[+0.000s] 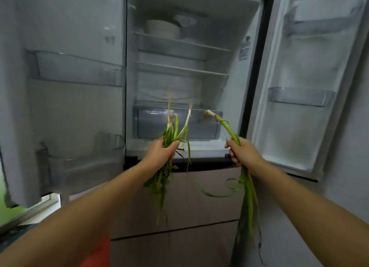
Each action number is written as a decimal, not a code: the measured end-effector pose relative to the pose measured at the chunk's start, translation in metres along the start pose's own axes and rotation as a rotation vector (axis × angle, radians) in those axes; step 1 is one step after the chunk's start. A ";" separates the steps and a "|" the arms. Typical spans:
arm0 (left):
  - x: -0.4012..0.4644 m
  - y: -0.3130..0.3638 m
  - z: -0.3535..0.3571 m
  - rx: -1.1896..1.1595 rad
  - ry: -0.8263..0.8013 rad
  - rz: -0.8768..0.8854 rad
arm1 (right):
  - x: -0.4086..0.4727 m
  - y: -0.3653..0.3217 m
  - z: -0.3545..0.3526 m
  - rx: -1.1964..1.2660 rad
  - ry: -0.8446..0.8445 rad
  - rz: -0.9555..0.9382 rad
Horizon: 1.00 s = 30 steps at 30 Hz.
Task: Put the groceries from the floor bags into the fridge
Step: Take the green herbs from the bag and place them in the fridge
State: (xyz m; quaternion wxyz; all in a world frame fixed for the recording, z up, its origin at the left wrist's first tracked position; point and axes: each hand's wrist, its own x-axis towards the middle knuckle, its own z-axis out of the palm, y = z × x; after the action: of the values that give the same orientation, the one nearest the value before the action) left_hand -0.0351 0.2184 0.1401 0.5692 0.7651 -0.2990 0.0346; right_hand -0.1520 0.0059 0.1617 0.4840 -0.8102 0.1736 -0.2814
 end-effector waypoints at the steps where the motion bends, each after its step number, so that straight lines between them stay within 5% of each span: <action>1: 0.020 0.001 0.005 -0.015 0.020 0.013 | 0.024 -0.001 0.000 0.004 -0.011 -0.022; 13: 0.265 0.009 0.041 -0.206 0.139 0.106 | 0.273 -0.054 -0.002 -0.157 -0.016 -0.335; 30: 0.430 -0.074 0.004 -0.102 0.413 -0.102 | 0.544 -0.072 0.133 -1.150 -0.151 -0.963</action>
State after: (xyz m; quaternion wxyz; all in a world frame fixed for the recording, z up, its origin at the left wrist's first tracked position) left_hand 0.3525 0.0482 0.2452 0.6573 0.7262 -0.1381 0.1465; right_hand 0.3571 -0.1698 0.3321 -0.1811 -0.9386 -0.1139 -0.2708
